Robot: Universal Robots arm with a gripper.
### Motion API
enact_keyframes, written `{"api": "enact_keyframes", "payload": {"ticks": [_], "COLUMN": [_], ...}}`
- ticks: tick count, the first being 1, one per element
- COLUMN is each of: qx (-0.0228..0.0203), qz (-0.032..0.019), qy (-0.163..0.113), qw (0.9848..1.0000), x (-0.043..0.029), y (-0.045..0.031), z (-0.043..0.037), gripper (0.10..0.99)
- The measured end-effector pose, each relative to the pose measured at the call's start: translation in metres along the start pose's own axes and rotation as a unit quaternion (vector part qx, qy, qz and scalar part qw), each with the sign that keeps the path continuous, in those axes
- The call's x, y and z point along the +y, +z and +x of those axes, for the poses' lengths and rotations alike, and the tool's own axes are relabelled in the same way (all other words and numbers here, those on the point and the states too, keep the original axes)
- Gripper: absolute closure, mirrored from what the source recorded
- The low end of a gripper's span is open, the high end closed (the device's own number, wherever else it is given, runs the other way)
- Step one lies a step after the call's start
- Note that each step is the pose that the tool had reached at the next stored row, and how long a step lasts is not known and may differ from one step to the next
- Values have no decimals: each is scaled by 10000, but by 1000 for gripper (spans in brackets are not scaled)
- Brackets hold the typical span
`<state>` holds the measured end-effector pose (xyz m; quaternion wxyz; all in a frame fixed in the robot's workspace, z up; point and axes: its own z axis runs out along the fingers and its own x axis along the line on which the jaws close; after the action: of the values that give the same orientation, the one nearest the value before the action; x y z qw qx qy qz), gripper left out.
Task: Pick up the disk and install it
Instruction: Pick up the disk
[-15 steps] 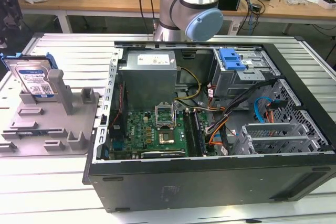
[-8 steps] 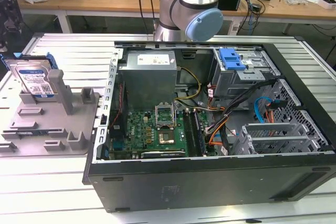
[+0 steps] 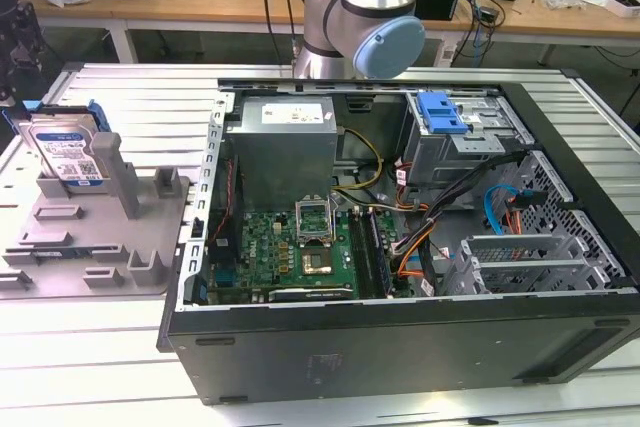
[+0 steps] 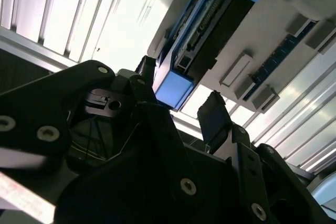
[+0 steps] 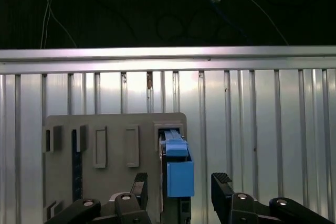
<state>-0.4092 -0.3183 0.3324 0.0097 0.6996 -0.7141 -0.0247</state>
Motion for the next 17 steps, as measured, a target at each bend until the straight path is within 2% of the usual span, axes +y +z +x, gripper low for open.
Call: {"api": "enact_keyframes", "payload": {"ticks": [6, 8, 10, 17], "qx": [4, 7, 15, 17], "qz": [-10, 9, 75, 78], "qy": [-49, -72, -110, -140], "qw": [10000, 10000, 9999, 9999], "x": [-1, -2, 0, 9], "y": [30, 38, 48, 50], "z": [6, 6, 6, 7], "gripper": [486, 486, 486, 486]}}
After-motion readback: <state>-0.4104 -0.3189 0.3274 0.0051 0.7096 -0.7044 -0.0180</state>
